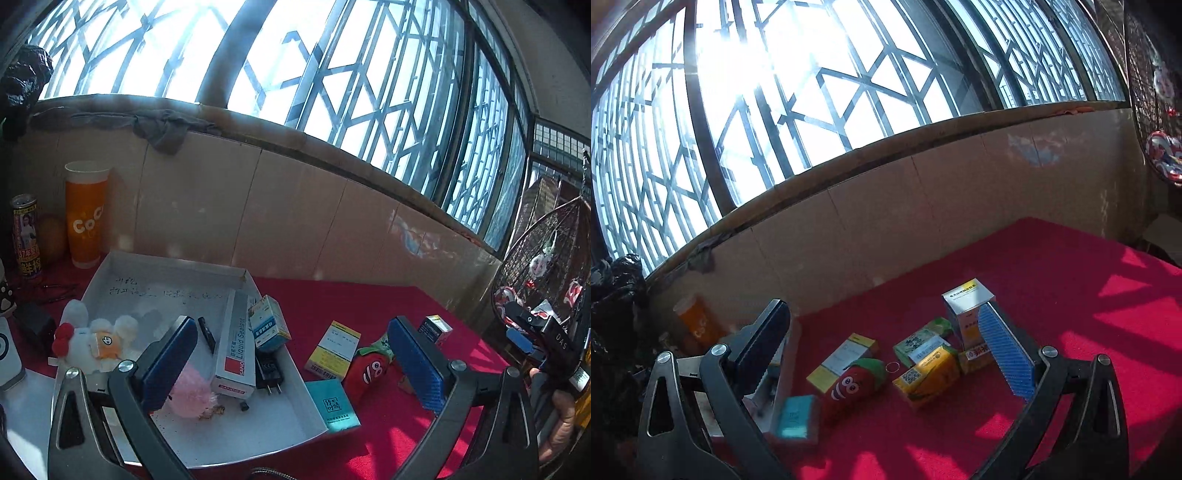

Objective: Organize objects
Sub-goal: 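Withdraw both open tools from the tray toward the teal tissue pack and yellow box, then grasp the teal tissue pack with the left tool while the right tool grasps the yellow box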

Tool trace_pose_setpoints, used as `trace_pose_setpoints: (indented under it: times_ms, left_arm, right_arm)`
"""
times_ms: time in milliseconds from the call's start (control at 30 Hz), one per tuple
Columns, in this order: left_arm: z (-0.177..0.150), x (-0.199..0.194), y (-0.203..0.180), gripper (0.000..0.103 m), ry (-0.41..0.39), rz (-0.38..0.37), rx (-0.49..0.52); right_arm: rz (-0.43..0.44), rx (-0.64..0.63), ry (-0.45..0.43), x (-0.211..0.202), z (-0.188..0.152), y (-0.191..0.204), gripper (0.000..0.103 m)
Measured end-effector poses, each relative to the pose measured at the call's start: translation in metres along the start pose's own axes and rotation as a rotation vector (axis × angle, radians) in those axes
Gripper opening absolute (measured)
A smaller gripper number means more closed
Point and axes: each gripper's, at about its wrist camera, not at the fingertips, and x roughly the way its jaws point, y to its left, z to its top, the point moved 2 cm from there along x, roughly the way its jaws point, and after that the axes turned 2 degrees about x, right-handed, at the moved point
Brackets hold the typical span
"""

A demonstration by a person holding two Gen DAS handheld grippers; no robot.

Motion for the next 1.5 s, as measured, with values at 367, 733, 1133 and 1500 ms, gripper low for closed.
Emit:
trace_pose_setpoints:
  times_ms: [367,733,1133,1500]
  left_arm:
    - [-0.04,0.044,-0.055,0.103,0.223,-0.062,0.146]
    - [-0.055,0.057,-0.072,0.103,0.294,-0.064,0.216]
    - [-0.073,0.08,-0.09,0.103,0.359,-0.19,0.194]
    - [-0.099,0.096,-0.105,0.103,0.416,-0.145,0.213]
  right_arm:
    - [-0.102,0.063,0.185,0.041,-0.023,-0.046,0.103]
    - [-0.176,0.177,0.425,0.133,-0.066,-0.038,0.103]
    - [-0.023,0.183,0.471,0.131,-0.082,-0.058,0.063]
    - [0.009,0.146,0.437,0.123,-0.09,-0.059,0.057]
